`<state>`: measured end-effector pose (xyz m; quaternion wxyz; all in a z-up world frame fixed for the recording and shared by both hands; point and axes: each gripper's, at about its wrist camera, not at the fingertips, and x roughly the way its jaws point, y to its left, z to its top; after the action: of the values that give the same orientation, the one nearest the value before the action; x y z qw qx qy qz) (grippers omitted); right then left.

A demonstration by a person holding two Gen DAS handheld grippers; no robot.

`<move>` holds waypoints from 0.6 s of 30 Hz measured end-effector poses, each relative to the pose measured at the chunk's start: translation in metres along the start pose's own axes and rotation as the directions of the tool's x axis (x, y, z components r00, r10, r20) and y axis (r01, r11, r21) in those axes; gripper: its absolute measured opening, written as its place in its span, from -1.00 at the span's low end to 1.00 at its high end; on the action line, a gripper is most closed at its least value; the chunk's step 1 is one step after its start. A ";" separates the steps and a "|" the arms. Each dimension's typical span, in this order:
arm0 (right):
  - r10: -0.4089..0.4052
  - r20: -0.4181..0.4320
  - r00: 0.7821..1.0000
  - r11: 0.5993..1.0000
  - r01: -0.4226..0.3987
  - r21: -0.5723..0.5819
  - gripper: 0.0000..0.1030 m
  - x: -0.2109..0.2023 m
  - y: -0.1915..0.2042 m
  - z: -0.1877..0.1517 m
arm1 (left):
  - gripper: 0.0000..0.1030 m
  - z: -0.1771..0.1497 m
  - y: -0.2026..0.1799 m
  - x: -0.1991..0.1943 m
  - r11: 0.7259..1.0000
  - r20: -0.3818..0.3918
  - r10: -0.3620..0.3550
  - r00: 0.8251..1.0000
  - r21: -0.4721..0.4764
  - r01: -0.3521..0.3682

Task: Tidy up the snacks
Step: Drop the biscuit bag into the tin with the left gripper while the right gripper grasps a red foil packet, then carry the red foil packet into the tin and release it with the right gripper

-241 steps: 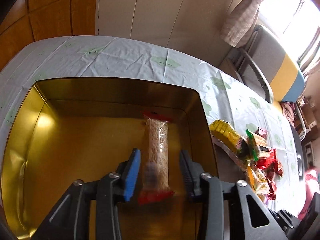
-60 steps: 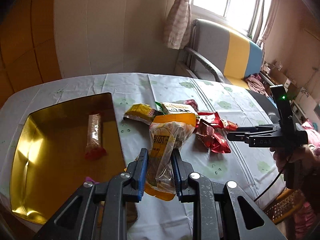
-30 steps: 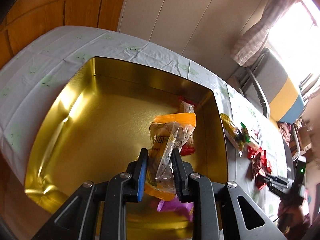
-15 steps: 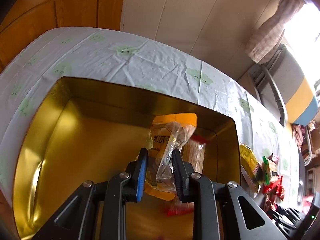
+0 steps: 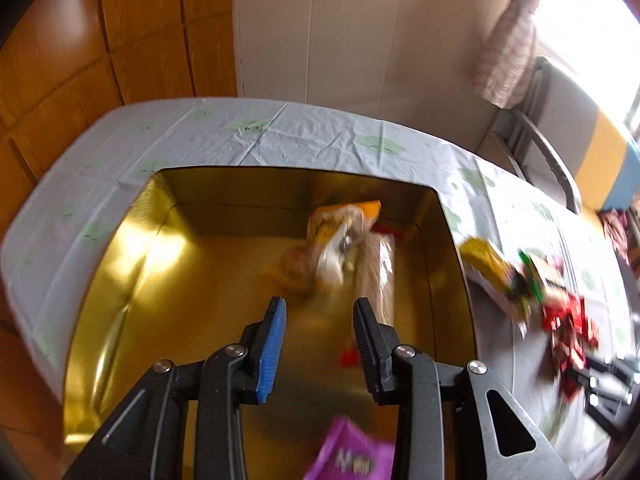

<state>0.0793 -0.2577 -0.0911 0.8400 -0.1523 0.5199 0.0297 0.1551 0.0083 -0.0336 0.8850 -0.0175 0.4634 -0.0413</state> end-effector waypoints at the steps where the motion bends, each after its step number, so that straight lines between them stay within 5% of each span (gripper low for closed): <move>1: -0.021 0.009 1.000 0.999 0.022 -0.033 -0.50 -0.005 0.007 -0.001 | -0.31 -0.008 0.001 -0.007 1.000 0.005 0.001 1.000 0.008 -0.001; 9: -0.097 0.124 0.987 0.984 0.114 -0.140 -0.50 -0.041 0.053 -0.006 | -0.31 -0.046 0.008 -0.039 1.000 0.019 0.025 1.000 0.018 -0.025; 18: -0.068 0.278 0.958 0.981 0.115 -0.157 -0.50 -0.091 0.089 0.028 | -0.31 -0.058 0.008 -0.065 0.999 0.065 0.048 0.997 0.011 -0.049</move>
<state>0.0433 -0.1547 -0.0193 0.8876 -0.2426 0.3876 0.0561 0.0708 0.0229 -0.0139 0.9004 -0.0021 0.4345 -0.0220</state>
